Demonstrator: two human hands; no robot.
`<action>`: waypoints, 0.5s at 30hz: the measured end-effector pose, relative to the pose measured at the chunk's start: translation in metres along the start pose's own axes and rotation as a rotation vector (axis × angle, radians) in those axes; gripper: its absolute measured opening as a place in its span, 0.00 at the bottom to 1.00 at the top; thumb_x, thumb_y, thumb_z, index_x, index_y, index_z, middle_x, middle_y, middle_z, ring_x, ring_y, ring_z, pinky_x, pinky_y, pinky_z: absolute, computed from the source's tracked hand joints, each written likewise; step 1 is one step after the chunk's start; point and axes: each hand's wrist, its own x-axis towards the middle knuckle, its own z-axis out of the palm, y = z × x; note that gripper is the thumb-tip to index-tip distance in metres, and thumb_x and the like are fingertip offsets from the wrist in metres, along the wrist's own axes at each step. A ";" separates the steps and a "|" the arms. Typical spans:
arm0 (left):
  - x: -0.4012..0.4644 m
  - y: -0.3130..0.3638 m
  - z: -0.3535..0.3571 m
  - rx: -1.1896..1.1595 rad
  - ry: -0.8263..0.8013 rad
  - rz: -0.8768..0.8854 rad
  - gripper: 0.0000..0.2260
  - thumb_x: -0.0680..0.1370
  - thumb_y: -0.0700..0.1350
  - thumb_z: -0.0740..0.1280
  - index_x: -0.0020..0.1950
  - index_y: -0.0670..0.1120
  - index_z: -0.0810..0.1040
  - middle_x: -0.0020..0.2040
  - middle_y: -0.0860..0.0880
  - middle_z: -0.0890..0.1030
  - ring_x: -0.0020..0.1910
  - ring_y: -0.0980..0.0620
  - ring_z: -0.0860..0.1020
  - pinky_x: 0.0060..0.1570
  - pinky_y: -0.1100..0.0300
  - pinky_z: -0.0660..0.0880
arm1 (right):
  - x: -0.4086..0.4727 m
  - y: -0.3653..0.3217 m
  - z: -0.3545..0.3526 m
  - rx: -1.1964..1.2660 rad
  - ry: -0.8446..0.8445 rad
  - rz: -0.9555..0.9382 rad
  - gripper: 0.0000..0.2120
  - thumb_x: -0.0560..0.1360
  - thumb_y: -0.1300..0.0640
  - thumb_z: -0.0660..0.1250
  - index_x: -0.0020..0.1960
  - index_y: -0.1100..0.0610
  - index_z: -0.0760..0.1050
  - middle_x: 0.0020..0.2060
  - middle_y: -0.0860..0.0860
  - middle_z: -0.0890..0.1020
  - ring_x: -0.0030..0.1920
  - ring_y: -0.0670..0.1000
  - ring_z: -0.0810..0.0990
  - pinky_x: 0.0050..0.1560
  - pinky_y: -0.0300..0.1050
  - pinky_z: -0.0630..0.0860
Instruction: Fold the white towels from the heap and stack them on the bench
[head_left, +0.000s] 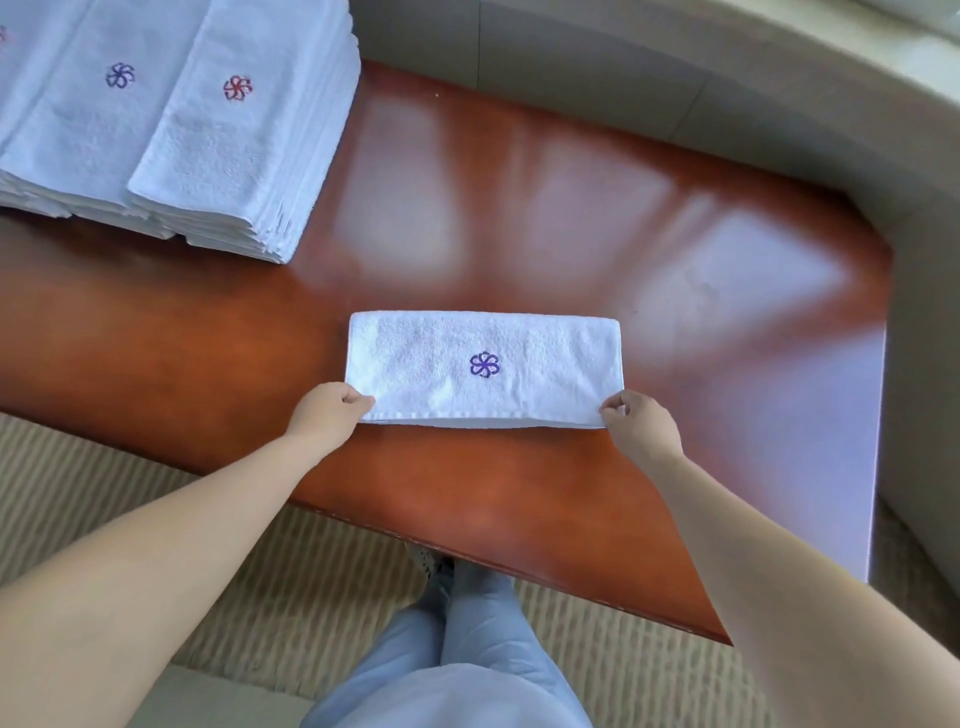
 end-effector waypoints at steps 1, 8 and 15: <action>0.002 -0.001 0.002 0.026 0.004 0.006 0.15 0.81 0.52 0.67 0.39 0.44 0.74 0.41 0.41 0.77 0.38 0.45 0.75 0.38 0.53 0.69 | 0.001 0.001 0.003 -0.021 0.007 -0.003 0.07 0.75 0.56 0.62 0.46 0.50 0.79 0.38 0.46 0.80 0.37 0.50 0.79 0.33 0.43 0.70; -0.002 -0.009 0.018 0.210 0.053 0.017 0.10 0.82 0.51 0.65 0.49 0.46 0.81 0.56 0.47 0.76 0.51 0.46 0.76 0.50 0.50 0.76 | -0.005 0.004 0.026 -0.127 0.056 0.031 0.08 0.78 0.57 0.58 0.51 0.50 0.76 0.45 0.50 0.78 0.42 0.57 0.80 0.39 0.50 0.77; -0.002 0.042 0.043 0.340 0.146 0.332 0.18 0.82 0.52 0.66 0.69 0.47 0.73 0.72 0.47 0.65 0.72 0.43 0.62 0.66 0.46 0.71 | -0.006 -0.057 0.053 -0.258 0.213 -0.344 0.17 0.77 0.57 0.66 0.65 0.52 0.78 0.62 0.52 0.74 0.62 0.57 0.73 0.62 0.52 0.70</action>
